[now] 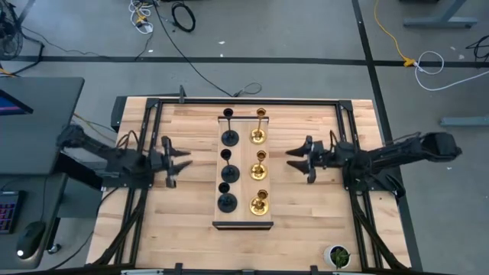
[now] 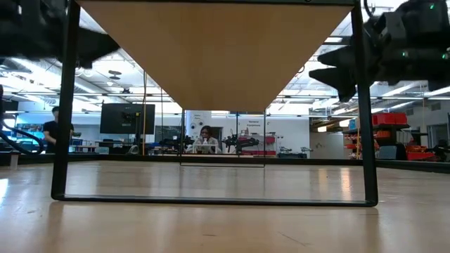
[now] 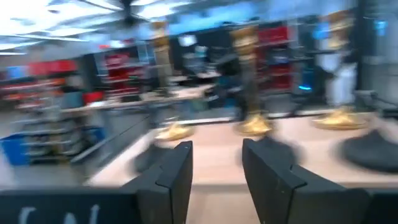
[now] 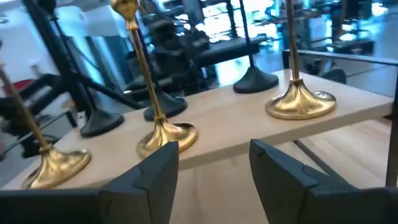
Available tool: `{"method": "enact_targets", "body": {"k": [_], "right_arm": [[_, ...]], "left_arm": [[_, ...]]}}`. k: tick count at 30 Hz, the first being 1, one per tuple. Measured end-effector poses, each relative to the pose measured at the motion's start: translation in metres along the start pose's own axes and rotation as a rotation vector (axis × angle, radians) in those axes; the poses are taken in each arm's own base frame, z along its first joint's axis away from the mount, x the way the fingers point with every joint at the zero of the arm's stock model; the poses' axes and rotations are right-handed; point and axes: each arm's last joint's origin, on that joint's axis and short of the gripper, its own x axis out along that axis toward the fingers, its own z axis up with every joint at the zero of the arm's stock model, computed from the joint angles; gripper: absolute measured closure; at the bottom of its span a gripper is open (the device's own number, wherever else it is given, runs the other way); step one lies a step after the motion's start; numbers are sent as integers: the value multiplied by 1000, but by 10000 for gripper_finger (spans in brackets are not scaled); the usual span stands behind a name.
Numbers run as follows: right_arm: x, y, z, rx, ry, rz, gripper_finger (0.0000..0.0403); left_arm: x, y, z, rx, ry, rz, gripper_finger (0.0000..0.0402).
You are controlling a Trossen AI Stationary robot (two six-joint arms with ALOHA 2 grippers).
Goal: Pick & Place candle stick holders
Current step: Return to Home Position
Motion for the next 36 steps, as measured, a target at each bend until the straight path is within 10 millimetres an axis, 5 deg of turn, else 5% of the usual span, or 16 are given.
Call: {"method": "enact_targets", "body": {"k": [10, 14, 18, 25, 36], "right_arm": [[-16, -33, 1, -34, -93, -3, 207], [-18, -34, 6, -36, -132, 20, 207], [-29, -25, 23, -91, -220, 221, 207], [-52, -27, 18, 72, 18, 438, 207], [-65, -12, 14, 72, -72, 190, 207]], "left_arm": [[-1, 24, -27, -105, 154, -41, 327], [-1, 28, -33, -110, 220, 10, 345], [-1, 29, -32, -116, 207, 17, 351], [-2, 28, -32, -142, 208, -20, 349], [-2, 29, -32, -154, 211, 5, 349]]}}
